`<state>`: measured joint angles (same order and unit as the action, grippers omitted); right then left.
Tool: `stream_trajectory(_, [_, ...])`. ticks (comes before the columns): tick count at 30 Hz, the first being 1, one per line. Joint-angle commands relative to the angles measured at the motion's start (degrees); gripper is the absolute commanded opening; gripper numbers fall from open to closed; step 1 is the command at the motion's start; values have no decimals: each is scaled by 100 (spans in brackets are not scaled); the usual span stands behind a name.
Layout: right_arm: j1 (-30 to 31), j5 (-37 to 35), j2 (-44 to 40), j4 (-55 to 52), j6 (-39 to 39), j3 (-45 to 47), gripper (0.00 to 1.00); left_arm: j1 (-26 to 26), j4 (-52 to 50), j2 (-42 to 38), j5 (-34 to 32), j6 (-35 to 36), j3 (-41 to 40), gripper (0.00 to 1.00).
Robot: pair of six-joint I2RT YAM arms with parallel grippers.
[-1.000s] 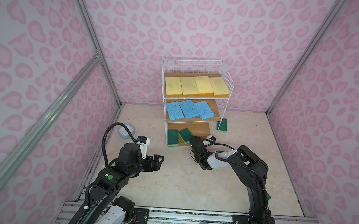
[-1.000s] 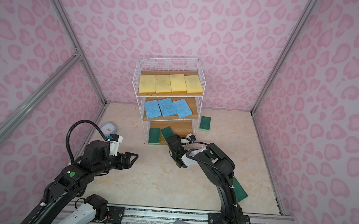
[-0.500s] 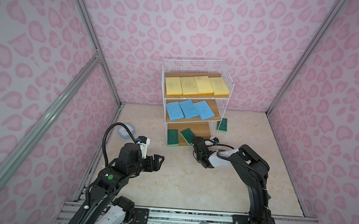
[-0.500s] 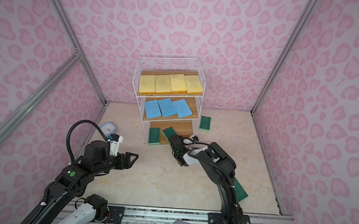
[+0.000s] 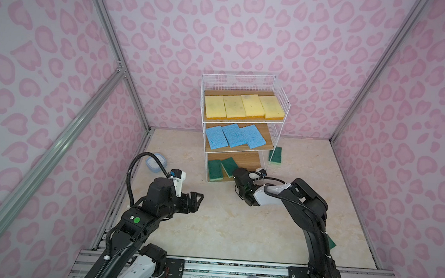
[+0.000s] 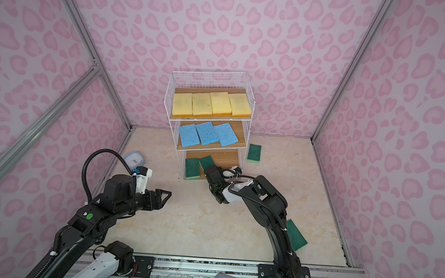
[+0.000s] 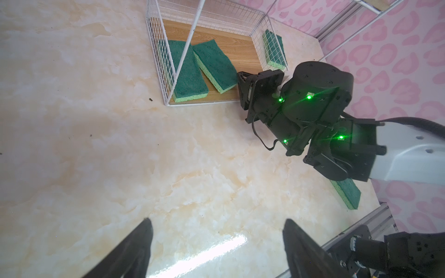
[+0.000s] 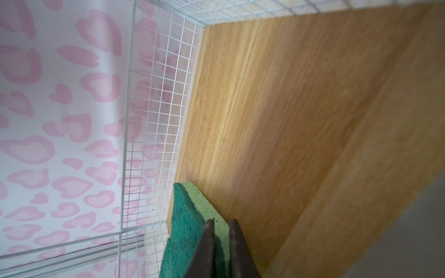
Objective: Arrange cleaning sponges on a shelf
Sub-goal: Place the cleaning sponge at the shelf.
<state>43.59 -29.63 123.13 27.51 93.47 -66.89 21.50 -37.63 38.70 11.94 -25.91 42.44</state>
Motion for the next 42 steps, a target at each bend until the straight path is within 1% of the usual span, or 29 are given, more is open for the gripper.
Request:
stream_trajectory(1, [-25,-175,45,-96,45,1,14,-5,120,-11,-8,47,-30,86])
stream_trajectory(4, [-35,-101,20,-73,-48,2,16,-5,132,-11,-7,37,-34,86])
stream_trajectory(5, [-35,-44,26,-28,-137,3,19,-5,130,-11,-8,42,-34,86])
stream_trajectory(7, [-26,185,40,95,-294,31,28,2,116,-11,-18,42,-32,86])
stream_trajectory(9, [1,362,45,273,-343,156,34,-2,115,-29,-43,42,-33,86])
stream_trajectory(15, [95,815,-73,816,-382,750,42,0,115,-29,-68,34,-34,86])
stream_trajectory(18, [142,913,-175,1056,-394,1027,42,-5,115,-29,-78,34,-38,86])
stream_trajectory(23, [167,1165,-286,1224,-484,1115,35,-5,107,-20,-100,29,-38,86])
stream_trajectory(27, [141,1351,-221,1231,-516,991,33,-5,99,-20,-127,25,-34,86])
stream_trajectory(31, [132,1605,-88,1303,-489,823,28,-5,90,-29,-153,22,-29,86])
stream_trajectory(35, [129,1766,-34,1368,-493,765,29,-5,92,-20,-171,16,-33,86])
stream_trajectory(38, [110,1788,-167,1371,-555,868,38,2,93,-7,-184,16,-34,86])
stream_trajectory(42, [54,1920,-491,1249,-828,1009,52,-5,98,-3,-178,33,-34,86])
